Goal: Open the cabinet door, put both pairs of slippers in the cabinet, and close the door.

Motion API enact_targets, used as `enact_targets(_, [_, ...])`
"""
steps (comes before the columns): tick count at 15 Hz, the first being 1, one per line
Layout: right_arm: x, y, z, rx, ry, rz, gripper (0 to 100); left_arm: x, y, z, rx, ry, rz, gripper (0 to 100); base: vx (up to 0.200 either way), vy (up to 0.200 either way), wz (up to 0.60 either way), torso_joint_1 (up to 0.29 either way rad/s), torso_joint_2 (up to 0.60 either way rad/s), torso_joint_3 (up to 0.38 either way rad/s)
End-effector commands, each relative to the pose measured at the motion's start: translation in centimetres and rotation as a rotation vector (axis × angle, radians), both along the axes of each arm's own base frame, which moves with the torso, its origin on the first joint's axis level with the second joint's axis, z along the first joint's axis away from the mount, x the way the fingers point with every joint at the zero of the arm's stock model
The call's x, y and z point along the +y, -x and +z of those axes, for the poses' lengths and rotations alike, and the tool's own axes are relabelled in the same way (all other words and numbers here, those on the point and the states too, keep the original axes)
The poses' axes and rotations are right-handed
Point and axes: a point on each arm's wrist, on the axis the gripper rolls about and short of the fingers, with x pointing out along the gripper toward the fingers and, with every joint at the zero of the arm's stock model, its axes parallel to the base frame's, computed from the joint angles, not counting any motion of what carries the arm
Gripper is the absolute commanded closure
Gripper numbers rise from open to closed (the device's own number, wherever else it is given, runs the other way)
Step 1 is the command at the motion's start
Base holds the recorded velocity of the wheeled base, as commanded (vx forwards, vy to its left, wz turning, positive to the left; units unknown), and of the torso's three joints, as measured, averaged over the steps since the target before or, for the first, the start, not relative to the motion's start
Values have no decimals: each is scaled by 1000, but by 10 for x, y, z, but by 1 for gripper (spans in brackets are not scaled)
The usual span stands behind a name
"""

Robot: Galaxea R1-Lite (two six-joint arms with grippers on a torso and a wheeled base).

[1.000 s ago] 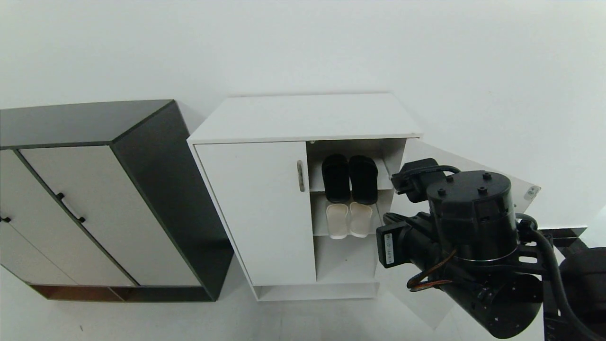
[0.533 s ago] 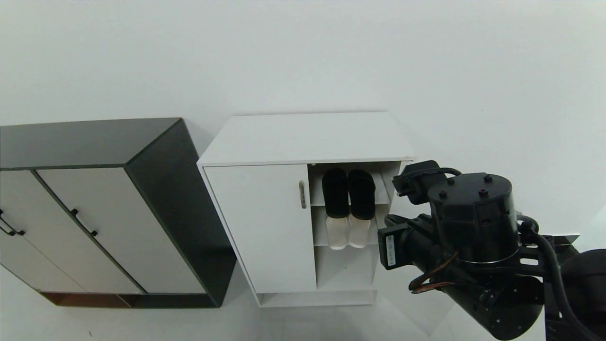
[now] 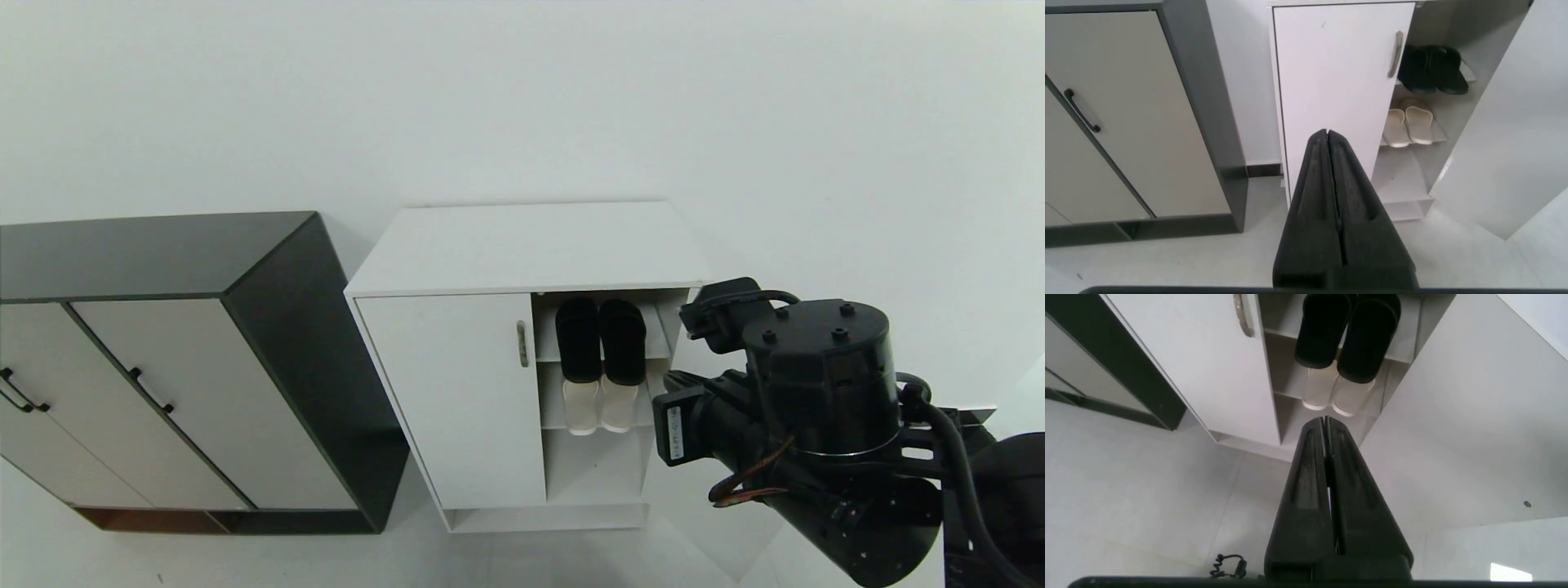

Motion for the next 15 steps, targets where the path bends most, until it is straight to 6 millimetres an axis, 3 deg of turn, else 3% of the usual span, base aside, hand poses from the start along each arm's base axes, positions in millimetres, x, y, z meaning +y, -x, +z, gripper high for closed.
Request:
enact_targets(1, [0,0,0,0,0,1,100,0,0,0,0,0,0,100,0,0,0,0,0,0])
enact_targets(6, [0,1,0,1,-1,5,100,0,0,0,0,0,0,100,0,0,0,0,0,0])
enact_targets(15, [-6,-8,1,-13,-5,-9,100,0,0,0,0,0,0,100,0,0,-600,3,0,0])
